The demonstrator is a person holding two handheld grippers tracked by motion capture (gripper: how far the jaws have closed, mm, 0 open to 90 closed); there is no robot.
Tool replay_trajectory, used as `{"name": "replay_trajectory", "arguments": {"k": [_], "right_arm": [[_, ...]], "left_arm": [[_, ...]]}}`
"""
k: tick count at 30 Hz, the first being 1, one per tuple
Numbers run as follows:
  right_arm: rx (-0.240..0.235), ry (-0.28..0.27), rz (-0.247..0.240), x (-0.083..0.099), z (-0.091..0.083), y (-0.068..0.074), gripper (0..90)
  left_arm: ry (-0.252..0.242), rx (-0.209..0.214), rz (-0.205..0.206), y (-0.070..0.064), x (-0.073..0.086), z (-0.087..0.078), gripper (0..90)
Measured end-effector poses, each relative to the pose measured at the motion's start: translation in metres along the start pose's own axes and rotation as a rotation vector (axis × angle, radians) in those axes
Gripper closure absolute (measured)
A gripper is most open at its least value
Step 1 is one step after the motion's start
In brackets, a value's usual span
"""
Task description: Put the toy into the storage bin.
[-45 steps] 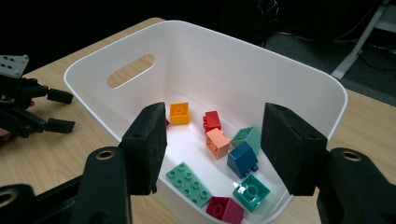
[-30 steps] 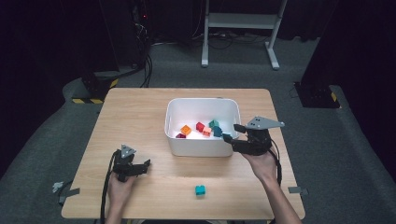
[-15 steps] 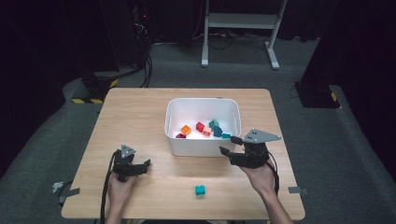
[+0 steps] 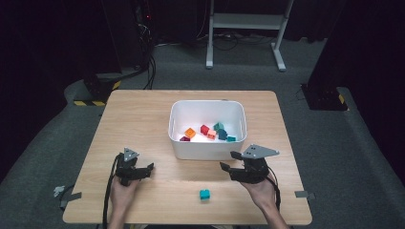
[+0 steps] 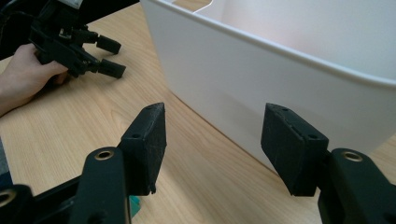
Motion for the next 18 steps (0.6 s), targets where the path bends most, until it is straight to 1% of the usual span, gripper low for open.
{"name": "replay_trajectory", "arguments": {"k": [4, 9, 15, 18], "right_arm": [[-0.007, 0.008, 0.007, 0.007, 0.003, 0.004, 40.4], [-0.017, 0.020, -0.007, 0.017, 0.007, 0.012, 40.4], [-0.040, 0.054, -0.009, 0.034, 0.015, 0.023, 40.4], [-0.057, 0.069, 0.006, 0.042, 0.020, 0.027, 40.3]], "left_arm": [[0.000, 0.000, 0.000, 0.000, 0.000, 0.000, 14.5], [0.000, 0.000, 0.000, 0.000, 0.000, 0.000, 14.5], [0.000, 0.000, 0.000, 0.000, 0.000, 0.000, 14.5], [0.000, 0.000, 0.000, 0.000, 0.000, 0.000, 14.5]]}}
Point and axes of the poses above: each handheld gripper's, and its own axes: z roughly forward along the jaws, x roughly out of its underside, y roughly to its left, the point moved 10 cm from there along z, roughly forward along the jaws, and after that the axes turned 4 degrees about -y, right-handed, at the moved point
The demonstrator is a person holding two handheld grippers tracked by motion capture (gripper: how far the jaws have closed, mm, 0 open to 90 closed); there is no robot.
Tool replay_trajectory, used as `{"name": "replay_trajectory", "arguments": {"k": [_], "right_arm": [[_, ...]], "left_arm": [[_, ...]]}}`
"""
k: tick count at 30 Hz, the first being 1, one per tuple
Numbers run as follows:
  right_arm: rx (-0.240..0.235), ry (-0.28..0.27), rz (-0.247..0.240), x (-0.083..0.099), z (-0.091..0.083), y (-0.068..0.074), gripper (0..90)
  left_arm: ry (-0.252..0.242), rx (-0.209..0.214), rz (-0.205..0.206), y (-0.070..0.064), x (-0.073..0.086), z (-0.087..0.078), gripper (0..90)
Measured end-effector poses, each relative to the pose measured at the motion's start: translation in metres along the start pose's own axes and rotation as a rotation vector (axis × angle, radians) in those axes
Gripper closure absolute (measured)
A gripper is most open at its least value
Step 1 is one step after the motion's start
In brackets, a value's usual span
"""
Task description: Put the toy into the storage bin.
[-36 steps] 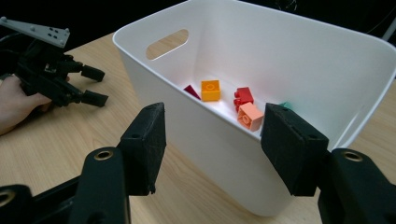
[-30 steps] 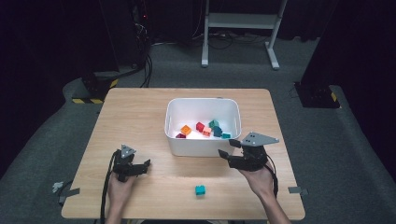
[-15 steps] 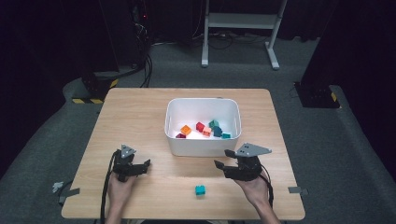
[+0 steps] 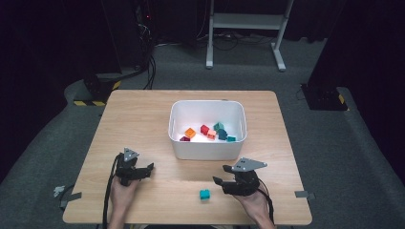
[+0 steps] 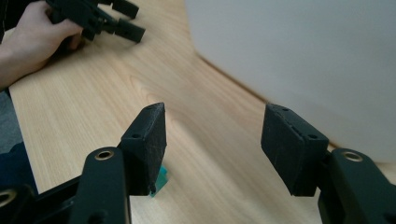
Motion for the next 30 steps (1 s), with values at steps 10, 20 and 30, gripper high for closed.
{"name": "replay_trajectory", "arguments": {"k": [10, 20, 30], "right_arm": [[-0.051, 0.052, -0.016, 0.022, 0.020, 0.019, 40.2], [-0.113, 0.086, -0.041, 0.032, 0.035, 0.040, 40.2], [-0.124, 0.122, -0.075, 0.042, 0.048, 0.048, 46.6]], "left_arm": [[0.001, -0.001, 0.000, 0.000, 0.000, 0.000, 14.4], [0.002, -0.001, 0.000, 0.000, 0.000, 0.000, 14.5], [0.001, -0.001, 0.000, 0.000, 0.000, 0.000, 14.5]]}}
Point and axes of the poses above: each handheld gripper's, and its own axes: z roughly forward along the jaws, x roughly out of its underside, y roughly to its left, the point moved 10 cm from there along z, roughly forward along the jaws, and after that the axes turned 4 degrees about -y, right-handed, at the moved point
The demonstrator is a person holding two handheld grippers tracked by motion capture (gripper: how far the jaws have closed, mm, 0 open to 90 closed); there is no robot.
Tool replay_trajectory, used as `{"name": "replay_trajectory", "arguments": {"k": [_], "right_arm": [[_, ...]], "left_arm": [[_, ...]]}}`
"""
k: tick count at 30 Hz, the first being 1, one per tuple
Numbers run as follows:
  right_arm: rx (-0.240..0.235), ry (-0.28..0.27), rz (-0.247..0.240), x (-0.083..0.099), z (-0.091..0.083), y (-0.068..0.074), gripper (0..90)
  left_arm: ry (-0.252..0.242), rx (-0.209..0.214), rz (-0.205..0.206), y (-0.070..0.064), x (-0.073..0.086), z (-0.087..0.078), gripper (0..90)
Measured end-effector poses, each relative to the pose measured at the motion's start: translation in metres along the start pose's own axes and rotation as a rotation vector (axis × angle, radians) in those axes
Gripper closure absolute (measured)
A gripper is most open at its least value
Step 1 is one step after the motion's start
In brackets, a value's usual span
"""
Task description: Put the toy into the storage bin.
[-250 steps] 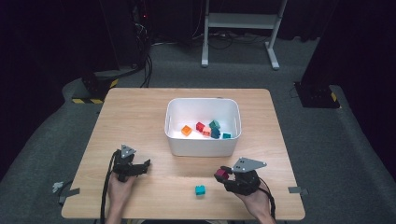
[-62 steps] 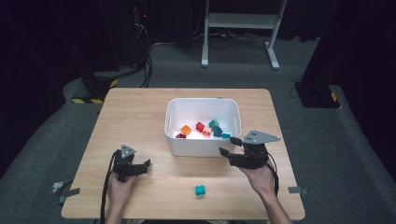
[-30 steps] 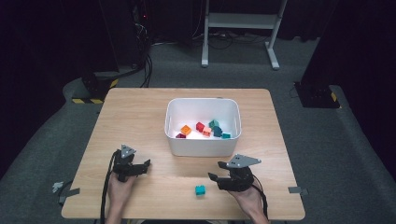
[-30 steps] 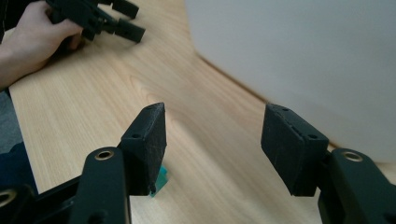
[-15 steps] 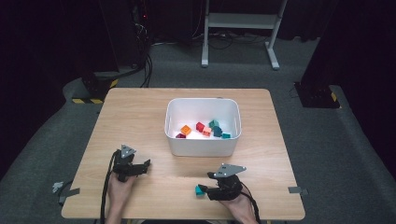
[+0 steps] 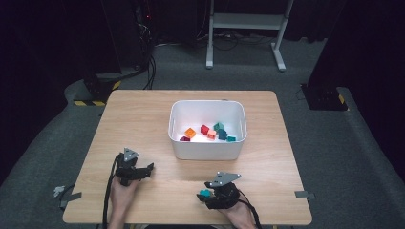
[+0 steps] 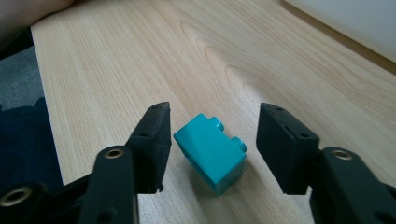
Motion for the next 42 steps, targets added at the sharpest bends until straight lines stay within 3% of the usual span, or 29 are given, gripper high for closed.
{"name": "replay_trajectory", "arguments": {"k": [7, 42], "right_arm": [[-0.001, 0.012, -0.018, 0.003, 0.004, -0.001, 55.2], [0.057, -0.019, -0.023, -0.012, -0.018, -0.018, 56.0]], "left_arm": [[-0.001, 0.001, 0.000, 0.000, 0.000, 0.000, 14.5], [-0.001, 0.001, 0.000, 0.000, 0.000, 0.000, 14.5]]}}
Point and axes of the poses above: each handheld gripper's, and its own axes: z roughly forward along the jaws, x roughly out of its underside, y roughly to its left, the point moved 10 cm from there along z, roughly forward along the jaws, and after that the axes turned 4 degrees about -y, right-handed, at the moved point
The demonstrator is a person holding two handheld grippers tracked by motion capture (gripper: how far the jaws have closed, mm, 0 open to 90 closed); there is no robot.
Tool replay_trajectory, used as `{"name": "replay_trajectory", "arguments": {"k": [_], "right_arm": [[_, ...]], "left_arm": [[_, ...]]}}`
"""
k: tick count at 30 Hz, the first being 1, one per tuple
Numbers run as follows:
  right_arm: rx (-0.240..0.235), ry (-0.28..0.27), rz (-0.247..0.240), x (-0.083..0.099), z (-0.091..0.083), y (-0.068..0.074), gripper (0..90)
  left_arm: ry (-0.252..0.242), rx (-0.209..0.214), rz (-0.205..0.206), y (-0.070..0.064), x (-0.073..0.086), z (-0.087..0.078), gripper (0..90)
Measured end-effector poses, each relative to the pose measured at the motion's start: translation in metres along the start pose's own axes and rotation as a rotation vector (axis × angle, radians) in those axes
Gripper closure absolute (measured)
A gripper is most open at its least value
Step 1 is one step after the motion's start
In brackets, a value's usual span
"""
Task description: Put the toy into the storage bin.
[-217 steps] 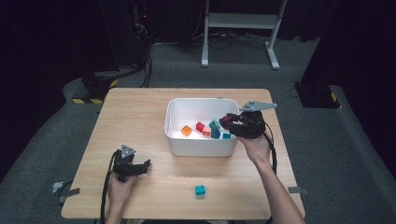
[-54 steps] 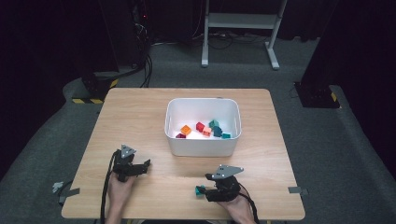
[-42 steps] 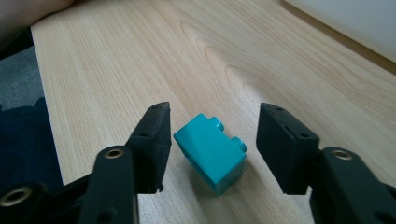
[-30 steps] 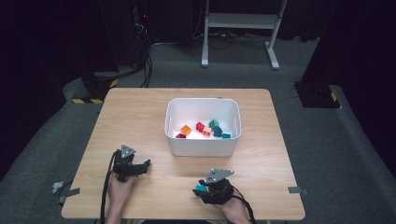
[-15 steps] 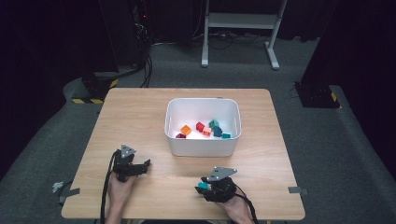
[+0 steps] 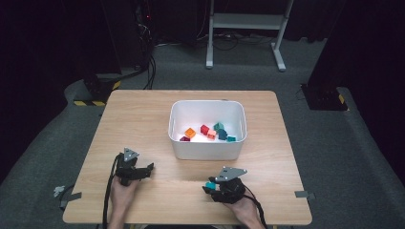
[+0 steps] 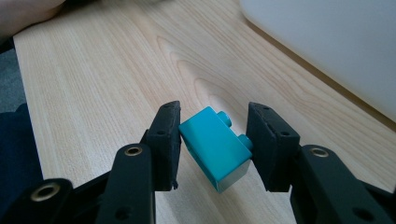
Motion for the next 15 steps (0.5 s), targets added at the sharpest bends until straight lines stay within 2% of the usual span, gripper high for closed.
{"name": "replay_trajectory", "arguments": {"k": [15], "right_arm": [[0.021, -0.028, 0.024, -0.012, -0.016, -0.012, 56.1]], "left_arm": [[0.000, 0.000, 0.000, 0.000, 0.000, 0.000, 14.5]]}}
Point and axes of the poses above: each handheld gripper's, and its own axes: z roughly forward along the jaws, x roughly out of its underside, y roughly to its left, the point moved 10 cm from there along z, roughly forward along the jaws, and after that the axes turned 4 degrees about -y, right-handed, at the moved point
